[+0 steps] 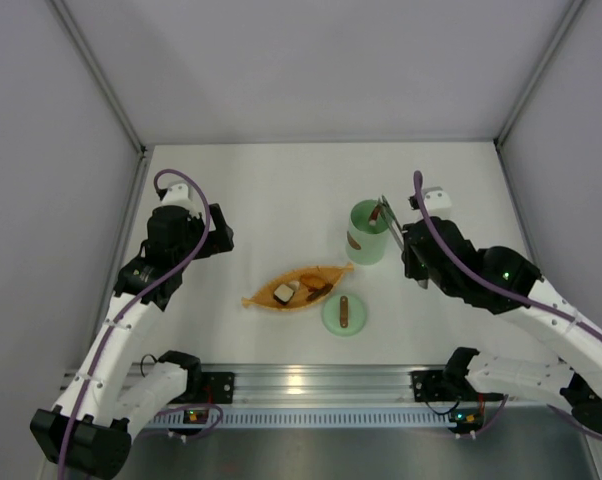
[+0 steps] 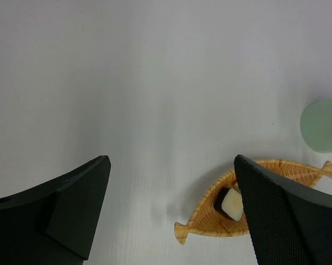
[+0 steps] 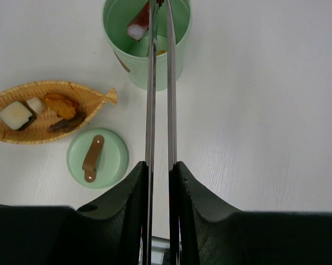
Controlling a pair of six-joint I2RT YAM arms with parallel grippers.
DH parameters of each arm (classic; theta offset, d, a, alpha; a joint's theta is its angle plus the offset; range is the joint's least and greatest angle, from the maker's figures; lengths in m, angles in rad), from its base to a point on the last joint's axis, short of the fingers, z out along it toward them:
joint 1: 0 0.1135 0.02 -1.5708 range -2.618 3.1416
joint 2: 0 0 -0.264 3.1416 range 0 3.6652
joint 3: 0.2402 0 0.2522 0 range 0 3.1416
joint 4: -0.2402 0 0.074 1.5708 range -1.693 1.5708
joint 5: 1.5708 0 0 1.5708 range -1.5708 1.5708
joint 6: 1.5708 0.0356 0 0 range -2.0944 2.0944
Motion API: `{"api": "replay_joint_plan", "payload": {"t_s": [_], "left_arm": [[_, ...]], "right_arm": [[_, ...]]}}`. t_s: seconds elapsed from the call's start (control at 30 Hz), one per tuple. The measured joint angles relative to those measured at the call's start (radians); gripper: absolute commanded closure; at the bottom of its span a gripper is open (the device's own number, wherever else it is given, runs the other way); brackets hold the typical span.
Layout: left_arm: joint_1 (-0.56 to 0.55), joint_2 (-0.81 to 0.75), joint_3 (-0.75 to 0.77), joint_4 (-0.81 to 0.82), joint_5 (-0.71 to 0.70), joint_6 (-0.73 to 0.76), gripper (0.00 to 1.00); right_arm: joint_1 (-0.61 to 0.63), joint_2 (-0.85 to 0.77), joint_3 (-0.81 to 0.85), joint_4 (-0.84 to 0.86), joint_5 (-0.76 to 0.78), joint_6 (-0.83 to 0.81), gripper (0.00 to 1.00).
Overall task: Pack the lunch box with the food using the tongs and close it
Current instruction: Place the fake food in the packing box.
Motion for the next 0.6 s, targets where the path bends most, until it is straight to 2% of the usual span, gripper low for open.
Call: {"api": "replay_joint_plan", "payload": {"t_s": [0.33, 0.6], "left_arm": [[0.0, 0.0, 0.0, 0.0, 0.0, 0.0, 0.01], [0.0, 0.0, 0.0, 0.0, 0.0, 0.0, 0.01]], "right_arm": [[-0.009, 0.003, -0.018, 0.006, -0.024, -0.009, 0.71], [-0.011, 0.007, -0.018, 0.006, -0.035, -0.011, 0.68]]}}
